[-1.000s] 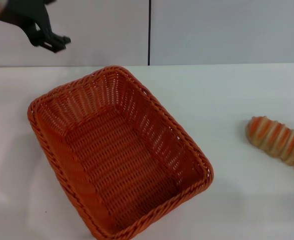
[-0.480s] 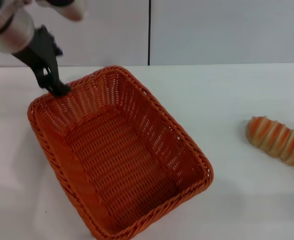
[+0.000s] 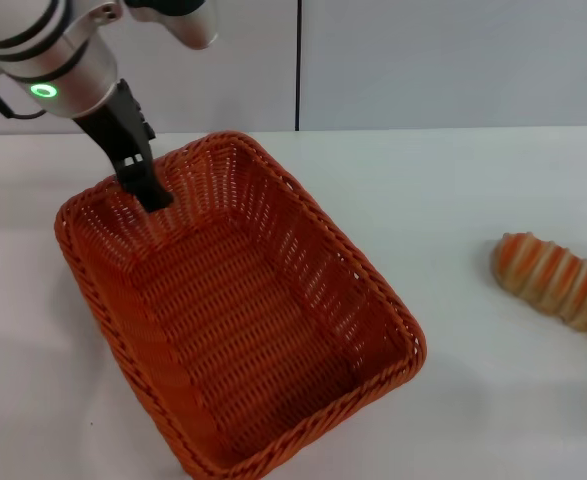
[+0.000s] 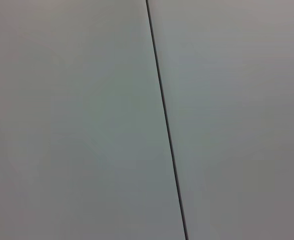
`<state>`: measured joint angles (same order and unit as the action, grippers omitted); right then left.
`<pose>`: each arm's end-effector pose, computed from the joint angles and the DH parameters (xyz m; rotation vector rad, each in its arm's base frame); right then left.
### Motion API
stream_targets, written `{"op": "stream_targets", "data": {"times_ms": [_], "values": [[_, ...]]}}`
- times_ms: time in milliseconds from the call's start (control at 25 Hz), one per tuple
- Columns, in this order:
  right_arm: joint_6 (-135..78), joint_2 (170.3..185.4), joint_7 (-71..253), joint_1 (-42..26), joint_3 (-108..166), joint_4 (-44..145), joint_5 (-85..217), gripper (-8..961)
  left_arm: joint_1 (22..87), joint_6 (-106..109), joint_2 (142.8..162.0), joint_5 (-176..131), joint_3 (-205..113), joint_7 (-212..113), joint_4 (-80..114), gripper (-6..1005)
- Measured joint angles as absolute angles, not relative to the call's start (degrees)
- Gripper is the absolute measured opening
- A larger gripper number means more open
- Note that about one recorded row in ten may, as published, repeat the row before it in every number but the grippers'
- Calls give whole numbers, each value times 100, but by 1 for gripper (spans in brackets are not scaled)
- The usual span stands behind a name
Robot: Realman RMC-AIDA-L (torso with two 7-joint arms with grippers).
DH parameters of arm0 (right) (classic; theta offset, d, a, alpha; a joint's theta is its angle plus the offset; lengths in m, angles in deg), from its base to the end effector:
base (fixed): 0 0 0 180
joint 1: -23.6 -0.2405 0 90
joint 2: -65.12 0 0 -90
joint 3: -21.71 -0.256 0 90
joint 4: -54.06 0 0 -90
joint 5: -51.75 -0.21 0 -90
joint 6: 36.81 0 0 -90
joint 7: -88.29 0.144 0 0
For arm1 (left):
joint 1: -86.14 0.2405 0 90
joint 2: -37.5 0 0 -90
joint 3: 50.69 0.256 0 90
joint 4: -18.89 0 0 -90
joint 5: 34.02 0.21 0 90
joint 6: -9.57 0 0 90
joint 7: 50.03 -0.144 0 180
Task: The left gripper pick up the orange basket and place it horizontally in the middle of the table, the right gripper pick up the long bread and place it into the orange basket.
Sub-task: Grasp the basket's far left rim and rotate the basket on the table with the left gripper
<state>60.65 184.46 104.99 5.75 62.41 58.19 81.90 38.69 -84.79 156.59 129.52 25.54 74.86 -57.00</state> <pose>0.3565 0.2468 0.0487 -1.2292 0.4098 0.9054 -0.1371 0.3927 0.0262 -2.6156 -0.2285 0.8485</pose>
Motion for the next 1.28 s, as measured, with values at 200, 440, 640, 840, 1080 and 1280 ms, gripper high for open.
{"op": "stream_targets", "data": {"times_ms": [200,440,640,840,1080,1280], "values": [[6065,18447,10499,608,6252,5849,8190,501,3687,-8343,15659,12946,2555,7543,-5334,813],[6065,18447,10499,615,6262,5867,8190,500,3490,-7915,15659,12956,2606,7560,-4759,813],[6066,18447,10499,620,6262,5871,8190,500,3443,-7662,15649,12988,2610,7555,-4553,814],[6065,18447,10499,609,6259,5871,8192,500,3296,-7519,15627,13076,2600,7502,-4075,810],[5996,18453,10499,580,6258,5872,8197,501,3266,-7490,15619,13101,2578,7451,-3923,802],[5947,18456,10499,576,6263,5872,8199,501,3240,-7484,15615,13141,2548,7420,-3848,796]]}}
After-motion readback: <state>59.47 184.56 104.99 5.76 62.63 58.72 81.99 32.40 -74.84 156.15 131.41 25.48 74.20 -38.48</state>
